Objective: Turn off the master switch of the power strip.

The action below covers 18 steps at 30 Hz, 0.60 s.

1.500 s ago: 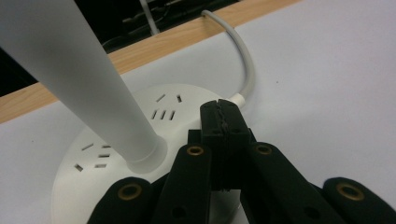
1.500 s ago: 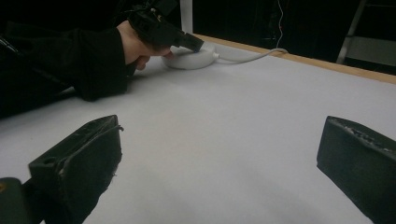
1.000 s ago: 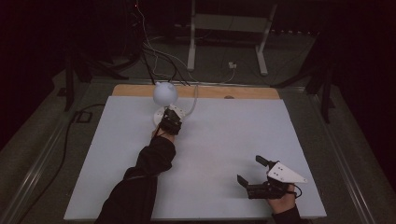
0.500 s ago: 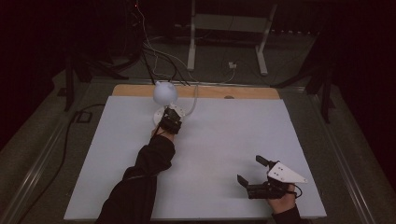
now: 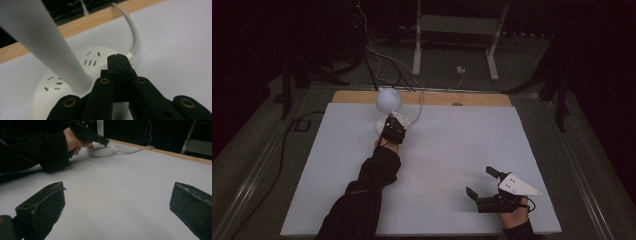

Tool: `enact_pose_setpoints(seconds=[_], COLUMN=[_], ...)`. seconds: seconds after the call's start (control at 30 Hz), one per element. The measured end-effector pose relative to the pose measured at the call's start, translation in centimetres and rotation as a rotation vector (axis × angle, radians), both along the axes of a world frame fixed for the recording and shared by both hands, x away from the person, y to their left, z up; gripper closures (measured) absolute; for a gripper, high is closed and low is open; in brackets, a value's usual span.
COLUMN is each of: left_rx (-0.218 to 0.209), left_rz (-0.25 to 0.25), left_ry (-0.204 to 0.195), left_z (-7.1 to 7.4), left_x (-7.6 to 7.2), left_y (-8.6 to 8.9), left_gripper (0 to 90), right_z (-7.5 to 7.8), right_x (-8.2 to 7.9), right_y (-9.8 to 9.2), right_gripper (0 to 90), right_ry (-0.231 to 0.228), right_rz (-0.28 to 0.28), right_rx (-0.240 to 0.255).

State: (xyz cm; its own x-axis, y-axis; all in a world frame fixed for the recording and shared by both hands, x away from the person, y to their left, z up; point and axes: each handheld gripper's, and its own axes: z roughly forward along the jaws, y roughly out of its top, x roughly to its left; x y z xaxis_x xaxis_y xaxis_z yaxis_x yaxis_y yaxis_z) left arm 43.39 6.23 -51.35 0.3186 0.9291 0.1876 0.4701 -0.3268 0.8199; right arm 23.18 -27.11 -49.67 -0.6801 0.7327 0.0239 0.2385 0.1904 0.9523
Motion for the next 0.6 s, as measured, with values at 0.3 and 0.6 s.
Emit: enact_pose_setpoints(seconds=[0.3,0.6], left_rx=[-0.045,-0.091], left_rz=[-0.040,-0.114], left_ry=[0.001,0.020], left_z=[1.7,3.1], left_x=[-0.5,-1.3], left_y=[0.1,0.4], left_gripper=[90.0,90.0], right_z=[0.0,0.0], right_x=[0.0,0.0], right_y=[-0.1,0.0], right_gripper=[0.0,0.0], right_ry=[-0.003,-0.005], right_rz=[-0.002,-0.004], right_rx=[0.001,0.000])
